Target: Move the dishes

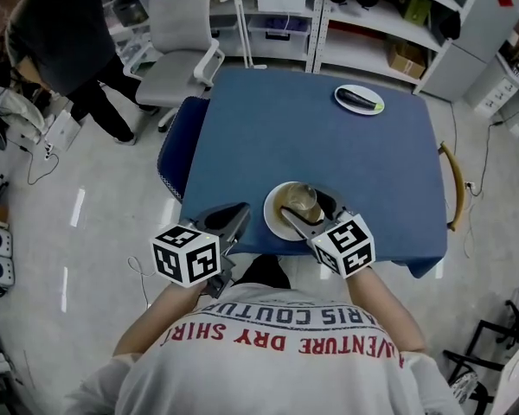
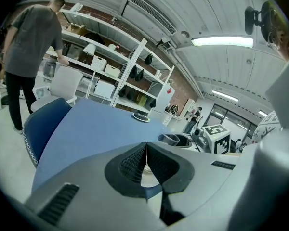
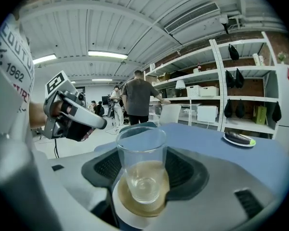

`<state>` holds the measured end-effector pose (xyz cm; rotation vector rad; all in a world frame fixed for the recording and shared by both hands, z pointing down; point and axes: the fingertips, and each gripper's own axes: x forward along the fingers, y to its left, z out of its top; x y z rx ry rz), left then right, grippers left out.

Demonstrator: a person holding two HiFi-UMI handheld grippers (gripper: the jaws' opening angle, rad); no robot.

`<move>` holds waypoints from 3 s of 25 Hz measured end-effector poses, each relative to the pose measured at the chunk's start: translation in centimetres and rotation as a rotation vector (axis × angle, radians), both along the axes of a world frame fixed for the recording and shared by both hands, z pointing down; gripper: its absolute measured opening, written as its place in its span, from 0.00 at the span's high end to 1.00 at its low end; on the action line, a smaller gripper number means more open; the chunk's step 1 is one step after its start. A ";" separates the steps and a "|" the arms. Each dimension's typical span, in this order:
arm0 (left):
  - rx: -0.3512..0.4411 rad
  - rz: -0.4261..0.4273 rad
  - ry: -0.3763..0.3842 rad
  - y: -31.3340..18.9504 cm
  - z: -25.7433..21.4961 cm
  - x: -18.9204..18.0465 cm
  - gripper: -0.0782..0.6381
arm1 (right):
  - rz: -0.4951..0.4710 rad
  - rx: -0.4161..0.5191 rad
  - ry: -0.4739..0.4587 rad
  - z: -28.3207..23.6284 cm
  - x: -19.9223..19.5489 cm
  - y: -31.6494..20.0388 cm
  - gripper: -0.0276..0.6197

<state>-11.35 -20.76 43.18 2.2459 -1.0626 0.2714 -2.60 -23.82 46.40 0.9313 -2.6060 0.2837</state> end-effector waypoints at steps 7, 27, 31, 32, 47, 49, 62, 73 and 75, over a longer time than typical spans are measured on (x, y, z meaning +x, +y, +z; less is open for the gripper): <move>0.000 0.019 0.020 -0.7 -0.6 0.6 0.85 | 0.048 0.038 -0.034 -3.4 1.5 -1.1 0.52; 0.004 0.134 0.024 -3.4 -1.1 5.5 0.85 | 0.323 0.065 0.039 -3.9 13.7 -4.2 0.52; -0.003 0.156 0.019 -4.0 -0.6 6.5 0.85 | 0.378 0.044 0.050 -2.3 16.0 -4.3 0.52; -0.006 0.162 0.017 -4.1 -0.4 6.7 0.85 | 0.395 0.036 0.051 -1.8 16.6 -4.2 0.52; -0.039 0.208 -0.029 -4.5 1.7 8.3 0.85 | 0.520 -0.032 0.028 3.2 21.3 -2.9 0.52; -0.044 0.207 -0.031 -4.4 1.8 8.4 0.85 | 0.516 -0.024 0.021 3.2 21.3 -2.9 0.52; -0.034 0.165 -0.028 -2.3 1.5 7.4 0.85 | 0.534 0.037 -0.096 0.0 21.3 -2.1 0.48; 0.032 0.130 0.017 0.7 -1.6 6.3 0.85 | 0.358 0.202 -0.128 -8.4 15.1 0.4 0.48; 0.041 0.120 0.023 1.2 -1.8 5.9 0.85 | 0.291 0.199 -0.115 -8.5 12.8 0.8 0.48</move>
